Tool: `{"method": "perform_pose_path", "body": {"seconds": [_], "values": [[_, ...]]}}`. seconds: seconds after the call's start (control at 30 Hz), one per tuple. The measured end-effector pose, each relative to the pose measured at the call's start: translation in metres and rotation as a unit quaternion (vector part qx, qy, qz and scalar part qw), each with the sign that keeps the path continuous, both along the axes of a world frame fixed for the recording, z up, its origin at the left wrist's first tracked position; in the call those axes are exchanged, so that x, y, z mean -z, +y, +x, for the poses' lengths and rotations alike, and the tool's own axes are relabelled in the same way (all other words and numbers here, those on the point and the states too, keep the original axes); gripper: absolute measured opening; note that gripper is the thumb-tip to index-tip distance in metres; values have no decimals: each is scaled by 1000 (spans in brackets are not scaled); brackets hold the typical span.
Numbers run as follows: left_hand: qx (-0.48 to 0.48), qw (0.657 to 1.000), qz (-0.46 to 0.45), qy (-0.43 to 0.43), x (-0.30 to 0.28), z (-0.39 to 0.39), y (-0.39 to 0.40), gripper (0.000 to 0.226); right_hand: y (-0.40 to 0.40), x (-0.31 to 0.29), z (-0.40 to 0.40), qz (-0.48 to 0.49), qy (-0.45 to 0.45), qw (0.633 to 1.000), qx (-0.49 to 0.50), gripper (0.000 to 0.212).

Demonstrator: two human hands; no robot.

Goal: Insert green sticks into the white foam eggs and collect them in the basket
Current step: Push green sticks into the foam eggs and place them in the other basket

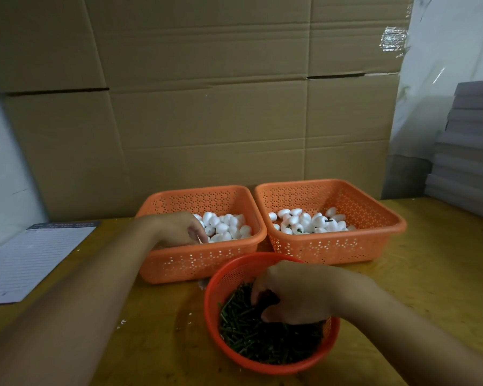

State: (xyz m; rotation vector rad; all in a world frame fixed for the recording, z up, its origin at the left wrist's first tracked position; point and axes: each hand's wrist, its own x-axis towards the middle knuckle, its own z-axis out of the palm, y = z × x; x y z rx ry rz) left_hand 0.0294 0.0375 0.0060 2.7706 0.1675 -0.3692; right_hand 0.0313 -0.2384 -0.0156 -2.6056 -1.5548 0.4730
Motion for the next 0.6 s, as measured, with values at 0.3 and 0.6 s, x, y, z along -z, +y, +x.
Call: {"method": "perform_pose_path", "body": {"seconds": [0.3,0.6], "values": [[-52,993,-18,-101,10,-1,10,6,0,3,1,27,1,1000,-3,30],[-111,889,-323,-305,4,-18,-1,14,2,5,3,73,-12,997,-5,24]]}}
